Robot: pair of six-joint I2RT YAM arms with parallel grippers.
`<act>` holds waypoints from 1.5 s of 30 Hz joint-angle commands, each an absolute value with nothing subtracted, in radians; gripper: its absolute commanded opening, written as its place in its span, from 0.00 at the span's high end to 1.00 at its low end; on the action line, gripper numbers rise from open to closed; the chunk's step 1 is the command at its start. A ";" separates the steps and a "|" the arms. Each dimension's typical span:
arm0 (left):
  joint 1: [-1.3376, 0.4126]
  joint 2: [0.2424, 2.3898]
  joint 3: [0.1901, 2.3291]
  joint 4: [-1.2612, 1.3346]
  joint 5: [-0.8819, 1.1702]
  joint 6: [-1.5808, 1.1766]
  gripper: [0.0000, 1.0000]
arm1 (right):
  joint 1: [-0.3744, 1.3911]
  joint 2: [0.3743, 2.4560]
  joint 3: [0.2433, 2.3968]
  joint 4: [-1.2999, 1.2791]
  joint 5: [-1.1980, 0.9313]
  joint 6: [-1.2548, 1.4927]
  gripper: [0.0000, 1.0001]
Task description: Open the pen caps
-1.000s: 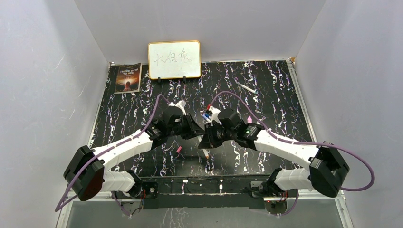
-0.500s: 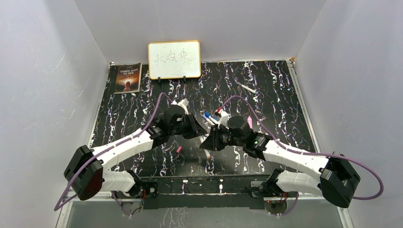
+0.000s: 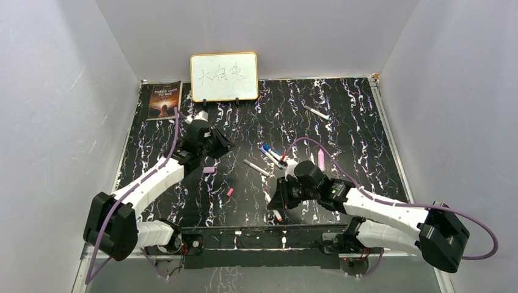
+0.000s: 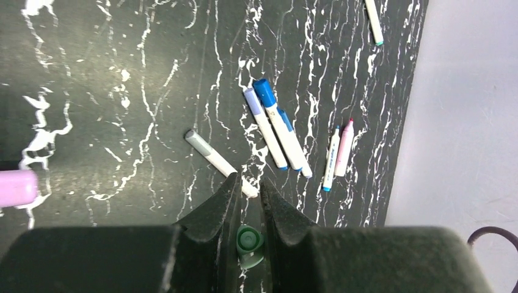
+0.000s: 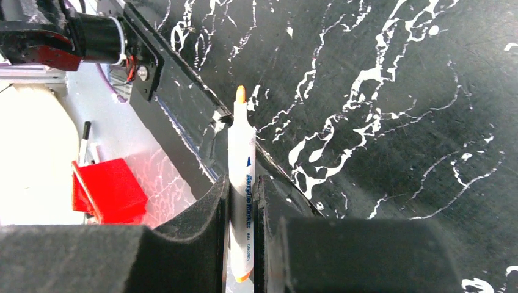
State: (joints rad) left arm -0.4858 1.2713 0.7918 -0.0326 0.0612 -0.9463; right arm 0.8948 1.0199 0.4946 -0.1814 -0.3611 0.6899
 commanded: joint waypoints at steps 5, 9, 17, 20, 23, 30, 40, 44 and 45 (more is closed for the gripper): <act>-0.451 1.131 0.783 -0.166 0.069 -0.866 1.00 | 0.895 1.063 0.651 -0.424 -0.064 0.611 1.00; -0.449 1.075 0.746 -0.202 0.077 -0.865 1.00 | 0.862 1.155 0.766 -0.561 0.154 0.560 1.00; -0.449 1.017 0.702 -0.224 0.102 -0.874 1.00 | 0.586 1.328 0.889 -0.580 0.203 0.464 1.00; -0.449 1.001 0.690 -0.224 0.111 -0.874 1.00 | 0.451 1.369 0.911 -0.554 0.128 0.398 1.00; -0.449 0.990 0.681 -0.224 0.116 -0.874 1.00 | 0.370 1.409 0.929 -0.533 0.085 0.353 1.00; -0.449 0.995 0.670 -0.206 0.131 -0.874 1.00 | 0.339 1.485 0.936 -0.464 -0.023 0.324 1.00; -0.450 0.989 0.659 -0.203 0.137 -0.878 1.00 | 0.334 1.587 0.930 -0.425 -0.021 0.322 1.00; -0.450 0.985 0.657 -0.206 0.137 -0.881 1.00 | 0.317 1.618 0.928 -0.423 -0.006 0.331 1.00; -0.450 0.983 0.658 -0.209 0.137 -0.881 1.00 | 0.311 1.623 0.926 -0.426 0.000 0.333 1.00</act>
State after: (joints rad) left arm -0.4534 1.0119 0.6590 -0.2100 0.1200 -0.8829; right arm 0.3321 1.6062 0.8967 -0.4686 -0.0238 0.3386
